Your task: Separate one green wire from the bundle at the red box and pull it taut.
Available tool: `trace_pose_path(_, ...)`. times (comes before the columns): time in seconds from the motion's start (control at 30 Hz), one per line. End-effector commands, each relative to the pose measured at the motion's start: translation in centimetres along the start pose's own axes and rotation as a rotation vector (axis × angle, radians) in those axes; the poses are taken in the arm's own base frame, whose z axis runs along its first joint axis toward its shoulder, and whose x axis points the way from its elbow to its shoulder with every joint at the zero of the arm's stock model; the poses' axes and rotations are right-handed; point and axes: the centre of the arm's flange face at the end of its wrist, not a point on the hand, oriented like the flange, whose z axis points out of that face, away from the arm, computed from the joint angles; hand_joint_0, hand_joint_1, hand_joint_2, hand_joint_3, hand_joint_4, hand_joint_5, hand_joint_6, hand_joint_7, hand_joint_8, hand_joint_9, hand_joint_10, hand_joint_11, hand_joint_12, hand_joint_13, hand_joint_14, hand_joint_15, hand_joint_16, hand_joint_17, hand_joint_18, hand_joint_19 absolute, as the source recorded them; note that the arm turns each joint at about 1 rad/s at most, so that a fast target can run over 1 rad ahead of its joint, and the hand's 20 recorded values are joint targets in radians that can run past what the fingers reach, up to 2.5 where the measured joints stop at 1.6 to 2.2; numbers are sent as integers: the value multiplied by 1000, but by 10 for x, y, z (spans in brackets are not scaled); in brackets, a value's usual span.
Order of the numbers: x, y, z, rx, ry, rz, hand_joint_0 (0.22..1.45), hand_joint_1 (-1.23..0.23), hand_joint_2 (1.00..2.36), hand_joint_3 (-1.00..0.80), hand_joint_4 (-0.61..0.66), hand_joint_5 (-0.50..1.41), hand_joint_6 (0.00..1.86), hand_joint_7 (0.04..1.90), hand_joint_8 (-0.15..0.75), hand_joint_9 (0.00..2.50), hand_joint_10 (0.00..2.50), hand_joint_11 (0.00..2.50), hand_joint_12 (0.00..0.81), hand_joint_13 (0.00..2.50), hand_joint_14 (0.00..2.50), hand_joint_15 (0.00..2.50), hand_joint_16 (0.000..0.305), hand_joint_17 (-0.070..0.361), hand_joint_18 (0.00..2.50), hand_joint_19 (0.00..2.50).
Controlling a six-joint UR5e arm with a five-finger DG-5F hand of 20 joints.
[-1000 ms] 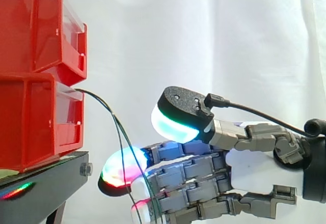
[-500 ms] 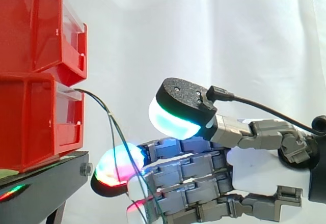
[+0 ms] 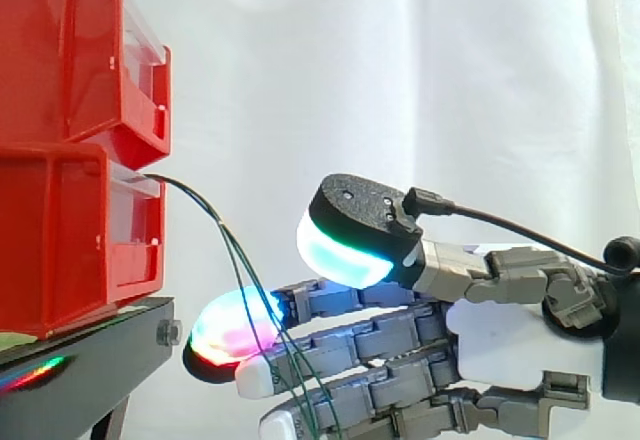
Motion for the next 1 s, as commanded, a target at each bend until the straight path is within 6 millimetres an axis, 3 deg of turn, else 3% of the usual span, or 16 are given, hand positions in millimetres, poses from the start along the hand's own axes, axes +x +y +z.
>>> trace_pose_path(0.0, -4, -1, 2, -1, -9, -10, 466, -629, 1000, -500, 161, -172, 502, 758, 226, 656, 9, 276, 359, 660, 15, 432, 55, 123, 465, 412)
trace_pose_path(0.27, 9, -16, 3, -32, -13, -24, 476, -623, 1000, -500, 174, -167, 502, 763, 232, 807, 11, 369, 357, 702, 16, 450, 53, 120, 480, 423)
trace_pose_path(0.63, 18, -13, -1, -31, -15, -20, 507, -643, 1000, -500, 193, -155, 502, 774, 232, 1012, 16, 510, 350, 781, 18, 498, 52, 117, 544, 442)
trace_pose_path(0.97, 30, -9, -4, -24, -1, -17, 521, -653, 1000, -500, 202, -149, 502, 786, 227, 1054, 18, 543, 346, 828, 19, 515, 51, 115, 590, 466)
